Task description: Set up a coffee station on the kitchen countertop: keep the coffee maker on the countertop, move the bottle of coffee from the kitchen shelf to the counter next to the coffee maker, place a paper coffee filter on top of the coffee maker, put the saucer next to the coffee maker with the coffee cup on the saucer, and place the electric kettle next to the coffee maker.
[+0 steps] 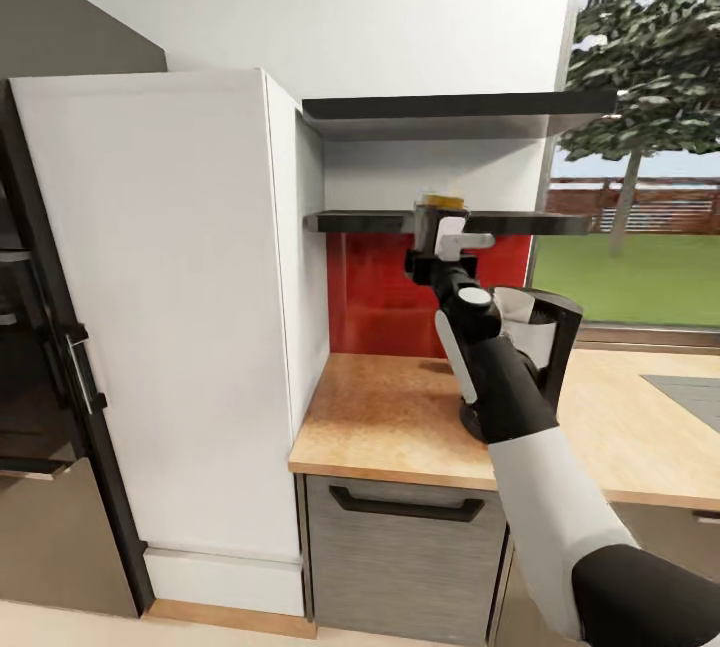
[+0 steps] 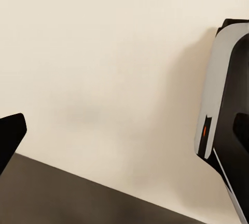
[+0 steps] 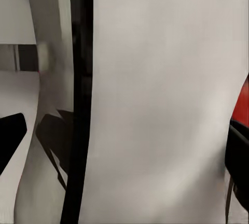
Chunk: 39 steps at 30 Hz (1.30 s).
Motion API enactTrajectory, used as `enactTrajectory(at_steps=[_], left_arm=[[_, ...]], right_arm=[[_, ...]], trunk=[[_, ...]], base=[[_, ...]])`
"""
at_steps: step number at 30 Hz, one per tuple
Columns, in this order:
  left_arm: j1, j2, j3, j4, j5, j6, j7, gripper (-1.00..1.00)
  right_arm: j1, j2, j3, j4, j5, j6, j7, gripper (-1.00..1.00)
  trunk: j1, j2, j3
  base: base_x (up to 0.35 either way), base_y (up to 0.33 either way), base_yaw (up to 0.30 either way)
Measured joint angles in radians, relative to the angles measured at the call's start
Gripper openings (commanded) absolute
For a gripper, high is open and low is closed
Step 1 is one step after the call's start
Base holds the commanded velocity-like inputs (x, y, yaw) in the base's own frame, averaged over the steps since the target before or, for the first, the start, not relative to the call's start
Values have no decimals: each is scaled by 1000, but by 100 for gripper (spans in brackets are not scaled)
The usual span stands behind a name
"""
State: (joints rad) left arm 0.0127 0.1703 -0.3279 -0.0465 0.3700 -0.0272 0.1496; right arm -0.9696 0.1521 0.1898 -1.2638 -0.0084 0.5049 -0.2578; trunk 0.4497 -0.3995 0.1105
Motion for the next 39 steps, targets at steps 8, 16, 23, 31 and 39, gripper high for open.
enactTrajectory(at_steps=[8,16,23,31,39], left_arm=[[0,-2,-1,0,-6,-15,0,100],[0,-2,-1,0,-7,-18,0,100],[0,-1,-2,0,-8,-18,0,100],[0,0,-1,0,-8,-17,0,100],[1,-3,-4,-3,-11,-16,0,100]], right_arm=[[123,-3,-1,-18,4,-3,-2,-100],[192,-2,2,-9,4,-6,-2,-100],[224,-1,4,174,2,-86,0,-100],[225,3,33,372,3,-307,-1,-100],[236,14,45,449,-1,-393,-4,-100]], trunk=[[0,0,0],[0,0,0],[0,0,0],[0,0,0],[0,-1,0]], base=[[0,0,0],[0,0,0],[0,0,0],[102,64,0],[162,118,0]])
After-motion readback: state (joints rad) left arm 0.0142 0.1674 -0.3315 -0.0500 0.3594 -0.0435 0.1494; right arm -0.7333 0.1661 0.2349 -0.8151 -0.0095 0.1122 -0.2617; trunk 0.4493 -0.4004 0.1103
